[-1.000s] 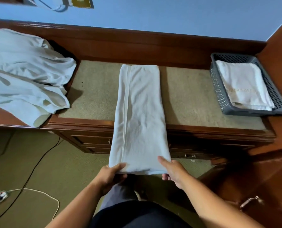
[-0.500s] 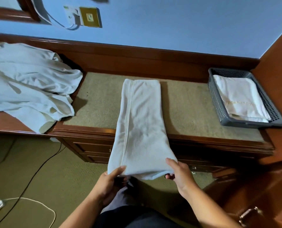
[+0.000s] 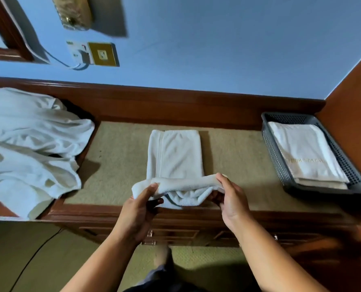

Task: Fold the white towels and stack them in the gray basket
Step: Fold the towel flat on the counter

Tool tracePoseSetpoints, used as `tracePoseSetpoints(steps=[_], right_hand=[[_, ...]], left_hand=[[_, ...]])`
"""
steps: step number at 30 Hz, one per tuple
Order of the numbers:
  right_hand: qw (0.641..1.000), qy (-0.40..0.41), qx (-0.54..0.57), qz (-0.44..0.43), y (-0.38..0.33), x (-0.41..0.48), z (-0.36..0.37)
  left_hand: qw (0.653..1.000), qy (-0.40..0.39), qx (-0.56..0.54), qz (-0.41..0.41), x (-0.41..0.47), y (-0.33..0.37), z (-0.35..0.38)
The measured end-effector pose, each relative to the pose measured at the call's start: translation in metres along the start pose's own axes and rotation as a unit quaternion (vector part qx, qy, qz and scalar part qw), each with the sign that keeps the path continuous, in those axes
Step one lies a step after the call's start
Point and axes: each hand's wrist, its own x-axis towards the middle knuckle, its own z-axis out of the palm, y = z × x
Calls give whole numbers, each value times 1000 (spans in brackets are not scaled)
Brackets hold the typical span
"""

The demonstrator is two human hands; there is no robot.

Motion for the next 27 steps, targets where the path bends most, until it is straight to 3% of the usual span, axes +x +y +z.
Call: tracePoseSetpoints(steps=[12,27], right_hand=[[998,54,-32,14,-32,129,66],[983,130,-54,118,4,241,108]], left_hand=[[999,27,26,-29,142,73,45],[987,63,113,-94,261,78,35]])
